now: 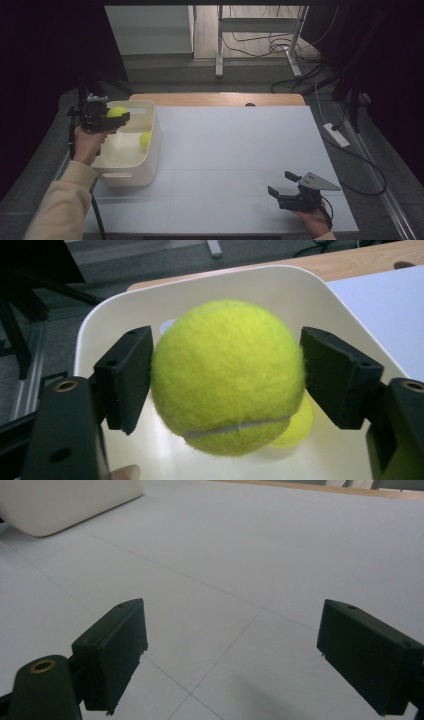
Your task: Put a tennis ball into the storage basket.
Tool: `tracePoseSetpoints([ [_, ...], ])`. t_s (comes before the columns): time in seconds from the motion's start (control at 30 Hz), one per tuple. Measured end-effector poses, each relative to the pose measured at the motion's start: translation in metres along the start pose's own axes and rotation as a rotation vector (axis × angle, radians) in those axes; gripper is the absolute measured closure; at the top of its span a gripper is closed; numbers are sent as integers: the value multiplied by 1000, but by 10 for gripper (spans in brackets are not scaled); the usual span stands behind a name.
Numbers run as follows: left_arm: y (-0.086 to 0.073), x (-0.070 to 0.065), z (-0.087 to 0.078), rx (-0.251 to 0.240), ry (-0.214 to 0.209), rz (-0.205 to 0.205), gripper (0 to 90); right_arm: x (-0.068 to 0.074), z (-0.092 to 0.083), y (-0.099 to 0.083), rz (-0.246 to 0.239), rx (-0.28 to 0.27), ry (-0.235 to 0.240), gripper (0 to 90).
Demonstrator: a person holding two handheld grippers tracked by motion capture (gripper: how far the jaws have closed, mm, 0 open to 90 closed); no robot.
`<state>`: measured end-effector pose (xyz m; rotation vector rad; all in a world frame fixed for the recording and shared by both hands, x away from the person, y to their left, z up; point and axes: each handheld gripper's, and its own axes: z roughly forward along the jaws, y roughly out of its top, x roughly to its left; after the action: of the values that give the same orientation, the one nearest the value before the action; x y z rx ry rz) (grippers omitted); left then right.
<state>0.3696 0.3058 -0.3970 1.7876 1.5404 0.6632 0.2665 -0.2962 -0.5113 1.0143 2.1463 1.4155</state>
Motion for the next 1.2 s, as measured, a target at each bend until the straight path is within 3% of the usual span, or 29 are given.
tracePoseSetpoints([
  [0.1, 2, -3, -7, -37, 9, -15, 169, 0, 0, 0, -2, 0, 0, 127],
  [0.27, 1, -9, -14, -80, -84, -7, 80, 0, 0, 0, -3, 1, -1, 127],
  [0.37, 0, -13, -17, -106, -130, 3, 71, 0, 0, 0, -3, 1, -2, 127],
  [0.8, -8, -34, -26, -157, -249, 86, 78, -3, 0, 0, 6, -16, 1, 127],
  [1.0, -9, -37, -27, -170, -270, 90, 84, -4, 0, 0, 6, -14, 8, 127],
  [1.2, -9, -39, -29, -183, -318, 80, 83, -6, 0, 0, 5, -14, 9, 127],
])
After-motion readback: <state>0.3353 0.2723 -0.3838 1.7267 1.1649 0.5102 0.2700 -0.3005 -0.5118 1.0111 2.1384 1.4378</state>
